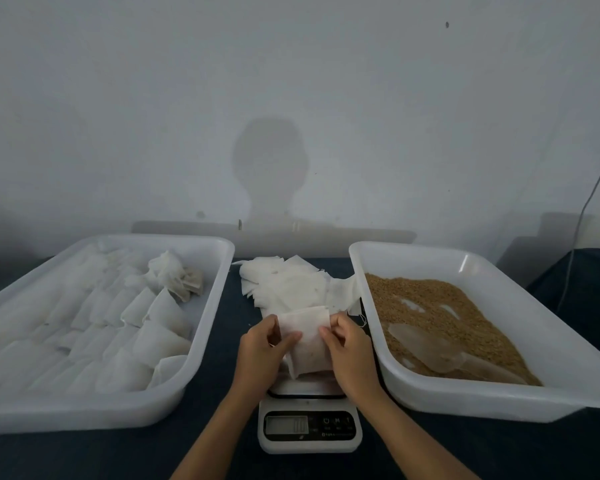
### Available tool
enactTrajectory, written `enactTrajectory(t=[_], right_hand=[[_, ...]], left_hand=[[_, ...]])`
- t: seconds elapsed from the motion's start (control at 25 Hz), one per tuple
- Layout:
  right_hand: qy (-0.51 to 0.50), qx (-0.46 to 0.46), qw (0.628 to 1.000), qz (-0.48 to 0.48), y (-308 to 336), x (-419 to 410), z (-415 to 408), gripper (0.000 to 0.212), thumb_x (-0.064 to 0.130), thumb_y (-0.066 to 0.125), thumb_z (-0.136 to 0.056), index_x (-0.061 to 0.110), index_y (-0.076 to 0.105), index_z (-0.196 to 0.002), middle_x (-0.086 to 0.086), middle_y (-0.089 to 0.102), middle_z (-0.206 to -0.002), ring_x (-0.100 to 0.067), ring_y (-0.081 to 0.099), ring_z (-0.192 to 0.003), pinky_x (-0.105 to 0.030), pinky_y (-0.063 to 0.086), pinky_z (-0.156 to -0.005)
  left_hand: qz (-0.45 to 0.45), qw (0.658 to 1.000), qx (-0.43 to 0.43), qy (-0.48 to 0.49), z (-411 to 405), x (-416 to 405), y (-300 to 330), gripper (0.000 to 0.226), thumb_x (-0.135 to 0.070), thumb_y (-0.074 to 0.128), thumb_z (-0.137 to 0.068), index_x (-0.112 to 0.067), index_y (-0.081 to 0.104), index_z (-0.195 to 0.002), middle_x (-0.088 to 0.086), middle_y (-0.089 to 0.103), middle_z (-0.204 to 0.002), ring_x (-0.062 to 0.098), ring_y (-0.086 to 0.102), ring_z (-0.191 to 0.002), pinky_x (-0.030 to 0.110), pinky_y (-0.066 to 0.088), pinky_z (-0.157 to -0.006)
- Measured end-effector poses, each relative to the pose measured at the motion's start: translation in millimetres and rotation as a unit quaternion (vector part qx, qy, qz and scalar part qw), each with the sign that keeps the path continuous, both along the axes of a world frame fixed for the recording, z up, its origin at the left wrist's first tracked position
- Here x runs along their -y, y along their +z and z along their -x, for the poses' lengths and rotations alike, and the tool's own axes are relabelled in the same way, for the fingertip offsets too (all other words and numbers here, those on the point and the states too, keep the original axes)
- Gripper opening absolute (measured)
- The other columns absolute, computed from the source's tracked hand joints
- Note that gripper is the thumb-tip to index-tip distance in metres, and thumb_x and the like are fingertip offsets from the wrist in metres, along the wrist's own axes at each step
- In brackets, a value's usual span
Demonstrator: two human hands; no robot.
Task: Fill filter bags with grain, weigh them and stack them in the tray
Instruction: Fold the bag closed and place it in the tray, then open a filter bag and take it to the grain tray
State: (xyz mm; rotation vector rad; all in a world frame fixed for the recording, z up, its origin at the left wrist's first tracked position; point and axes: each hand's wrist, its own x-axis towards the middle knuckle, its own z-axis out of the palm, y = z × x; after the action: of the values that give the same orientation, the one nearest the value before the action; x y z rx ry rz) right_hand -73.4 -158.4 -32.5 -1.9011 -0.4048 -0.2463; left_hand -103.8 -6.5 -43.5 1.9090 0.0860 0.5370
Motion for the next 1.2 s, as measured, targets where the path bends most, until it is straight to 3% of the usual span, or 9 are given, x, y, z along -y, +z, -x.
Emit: enactTrajectory(t=[0.12,0.2,0.32,0.44,0.52,0.76,0.92,1.2], right_hand=[[0.012,0.015,0.999,0.036,-8,3,-4,0.005,0.008,0.055,-0.093,0.008,0.059,-0.089,-0.002,0.067,-0.086,-0.009,0.064,-0.087,-0.028,0.051,-0.076],[0.023,0.015,0.999,0.028,-10,6,-5,0.013,0.003,0.053,-0.092,0.014,0.059,-0.095,0.006,0.066,-0.093,0.001,0.061,-0.094,-0.018,0.048,-0.08],[0.05,-0.009,0.999,-0.012,-16,12,-6,0.025,0.003,0.051,-0.094,0.019,0.057,-0.113,0.01,0.064,-0.108,0.003,0.058,-0.104,-0.013,0.045,-0.087],[0.078,-0.007,0.996,-0.04,-25,20,-5,0.03,0.009,0.049,-0.097,0.023,0.053,-0.124,0.016,0.059,-0.122,0.004,0.052,-0.116,-0.011,0.04,-0.097],[0.081,0.007,0.996,-0.046,-29,26,-5,0.033,0.01,0.048,-0.098,0.027,0.051,-0.126,0.019,0.055,-0.127,0.005,0.048,-0.122,-0.01,0.036,-0.101],[0.058,0.015,0.997,-0.044,-38,33,-9,0.037,0.014,0.048,-0.098,0.035,0.049,-0.129,0.023,0.05,-0.132,0.001,0.043,-0.128,-0.026,0.031,-0.108],[0.066,0.008,0.997,-0.049,-40,34,-8,0.038,0.016,0.048,-0.099,0.042,0.048,-0.126,0.026,0.05,-0.131,0.003,0.044,-0.127,-0.024,0.032,-0.107],[0.069,0.004,0.996,-0.056,-38,33,-8,0.034,0.013,0.049,-0.098,0.034,0.05,-0.125,0.02,0.054,-0.127,0.003,0.048,-0.122,-0.018,0.036,-0.103]], left_hand=[[-0.056,0.998,0.008,0.007,-4,-2,-5,0.018,-0.02,0.07,-0.084,-0.008,0.058,-0.077,-0.002,0.057,-0.066,0.006,0.046,-0.056,0.016,0.038,-0.054],[-0.065,0.998,0.008,-0.003,-5,-4,-7,0.005,-0.018,0.067,-0.086,-0.017,0.062,-0.089,-0.006,0.059,-0.077,0.003,0.048,-0.064,0.012,0.037,-0.058],[-0.019,1.0,-0.002,-0.014,-6,-6,-7,0.015,-0.018,0.064,-0.089,-0.027,0.06,-0.099,-0.002,0.062,-0.093,0.004,0.056,-0.078,0.008,0.041,-0.064],[0.031,0.999,0.035,-0.004,-5,-13,-6,0.022,-0.015,0.064,-0.089,-0.029,0.056,-0.104,-0.008,0.064,-0.104,0.004,0.059,-0.098,0.015,0.044,-0.083],[0.047,0.996,0.07,0.019,-3,-21,-5,0.023,-0.011,0.063,-0.088,-0.026,0.056,-0.104,-0.011,0.065,-0.104,0.0,0.058,-0.101,0.017,0.044,-0.088],[0.08,0.991,0.094,0.057,1,-32,-7,0.023,-0.007,0.061,-0.089,-0.027,0.058,-0.097,-0.007,0.065,-0.099,-0.002,0.06,-0.09,0.01,0.046,-0.079],[0.078,0.991,0.085,0.065,-1,-33,-9,0.022,-0.008,0.061,-0.089,-0.028,0.058,-0.095,-0.007,0.065,-0.098,-0.003,0.059,-0.088,0.011,0.046,-0.078],[0.083,0.993,0.07,0.051,-2,-31,-12,0.02,-0.004,0.061,-0.088,-0.023,0.059,-0.094,-0.003,0.066,-0.095,0.009,0.062,-0.089,0.02,0.048,-0.079]])
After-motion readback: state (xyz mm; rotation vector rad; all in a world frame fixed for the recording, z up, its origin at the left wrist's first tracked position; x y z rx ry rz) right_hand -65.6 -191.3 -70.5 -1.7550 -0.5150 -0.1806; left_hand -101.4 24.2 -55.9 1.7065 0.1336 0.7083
